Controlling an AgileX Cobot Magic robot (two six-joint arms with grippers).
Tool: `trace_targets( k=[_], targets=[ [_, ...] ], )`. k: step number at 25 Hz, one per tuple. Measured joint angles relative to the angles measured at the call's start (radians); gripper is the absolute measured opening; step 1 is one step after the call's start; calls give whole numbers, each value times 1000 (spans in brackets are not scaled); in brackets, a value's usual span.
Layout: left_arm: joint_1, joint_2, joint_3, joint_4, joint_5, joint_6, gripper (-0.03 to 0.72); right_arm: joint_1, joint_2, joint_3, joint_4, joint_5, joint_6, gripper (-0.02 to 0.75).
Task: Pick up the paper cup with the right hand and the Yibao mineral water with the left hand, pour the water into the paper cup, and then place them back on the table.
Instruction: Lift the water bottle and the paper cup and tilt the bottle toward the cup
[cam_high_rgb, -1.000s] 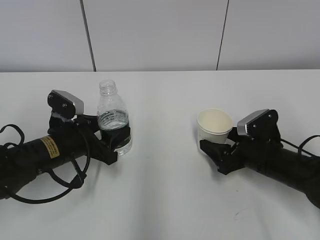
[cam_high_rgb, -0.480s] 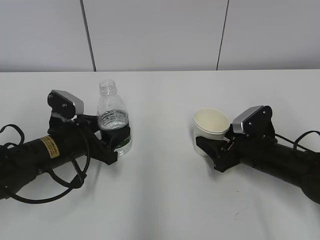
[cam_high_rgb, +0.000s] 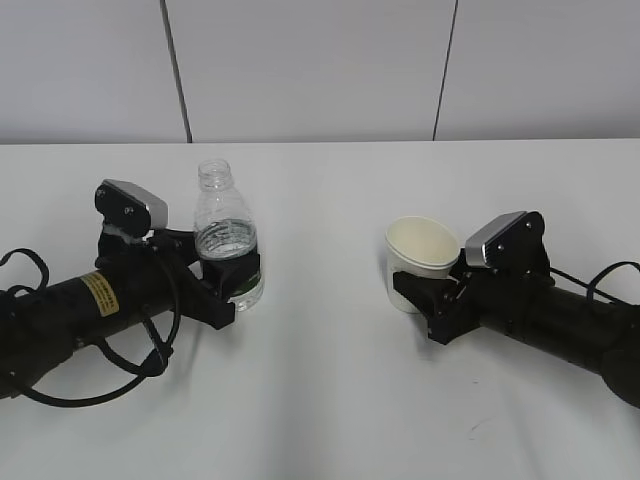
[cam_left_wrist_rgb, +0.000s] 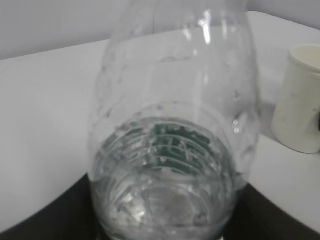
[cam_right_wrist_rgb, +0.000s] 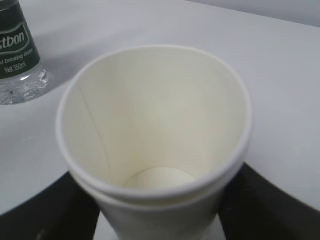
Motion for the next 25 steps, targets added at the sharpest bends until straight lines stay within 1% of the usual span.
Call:
trace_targets(
  k=[3, 7, 14, 17, 21, 25],
  targets=[
    [0, 0, 0, 0, 0, 1, 410, 0, 0, 0, -6, 0, 0, 501],
    [0, 0, 0, -1, 0, 35, 391, 0, -2, 0, -28, 0, 0, 500],
    [0, -4, 0, -3, 6, 55, 386, 0, -51, 0, -73, 0, 2, 500],
    [0, -23, 0, -8, 29, 95, 386, 0, -55, -2, -139, 0, 33, 500],
    [0, -48, 0, -24, 31, 219, 386, 0, -57, -46, -271, 0, 126, 500],
    [0, -76, 0, -56, 36, 273, 386, 2, -59, -101, -401, 0, 209, 500]
  ],
)
